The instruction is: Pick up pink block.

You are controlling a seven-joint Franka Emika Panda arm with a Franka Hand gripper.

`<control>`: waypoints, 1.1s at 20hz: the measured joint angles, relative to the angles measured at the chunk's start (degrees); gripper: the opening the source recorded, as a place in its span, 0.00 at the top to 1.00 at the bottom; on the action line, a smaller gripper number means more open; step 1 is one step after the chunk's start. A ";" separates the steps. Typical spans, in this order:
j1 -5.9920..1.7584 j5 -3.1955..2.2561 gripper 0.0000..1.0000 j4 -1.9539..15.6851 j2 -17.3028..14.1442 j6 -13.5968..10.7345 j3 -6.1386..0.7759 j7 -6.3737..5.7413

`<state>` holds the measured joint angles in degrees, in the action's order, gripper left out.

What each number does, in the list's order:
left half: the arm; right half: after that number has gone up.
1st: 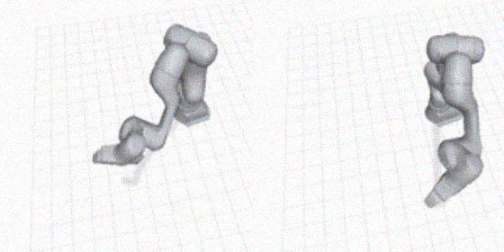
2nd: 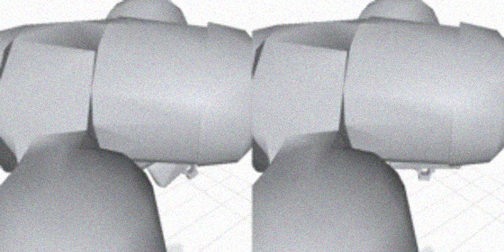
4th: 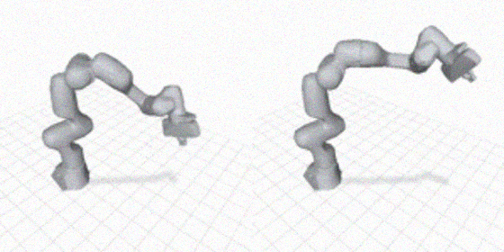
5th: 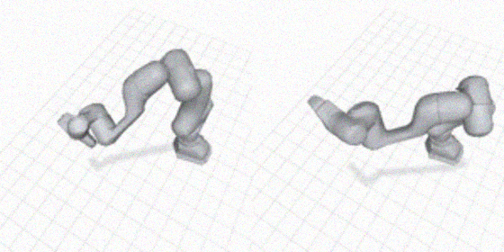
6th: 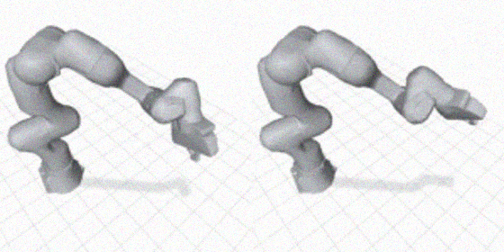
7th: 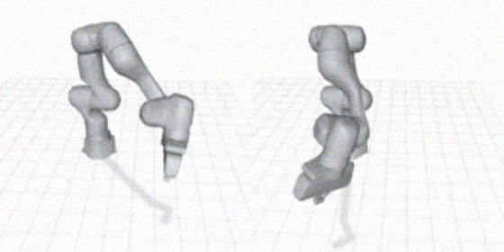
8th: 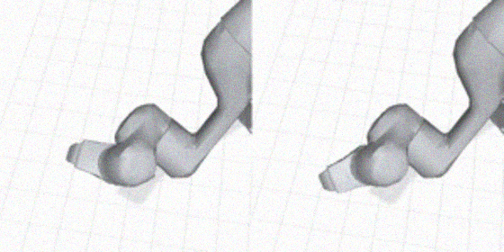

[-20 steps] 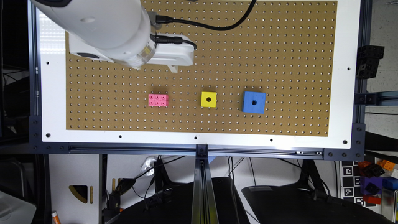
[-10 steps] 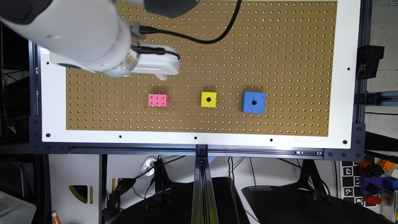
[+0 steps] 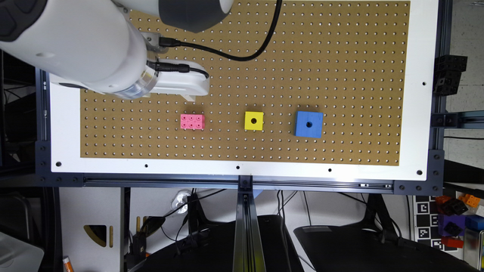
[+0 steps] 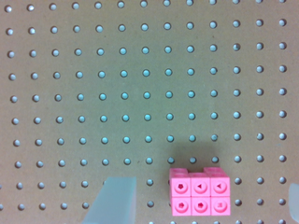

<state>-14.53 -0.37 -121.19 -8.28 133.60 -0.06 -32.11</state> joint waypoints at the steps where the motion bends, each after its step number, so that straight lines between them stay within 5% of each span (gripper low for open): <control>1: 0.00 0.00 0.00 0.12 -0.04 0.00 -0.07 0.00; 7: 0.07 0.00 0.00 1.23 -1.67 0.10 -0.31 0.00; 11: 0.09 0.00 0.00 1.93 -7.11 4.16 -0.51 0.00; 22: 0.09 0.00 0.00 4.03 -14.00 7.98 -0.65 0.00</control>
<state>-14.45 -0.37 -117.16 -22.28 141.58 -0.71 -32.11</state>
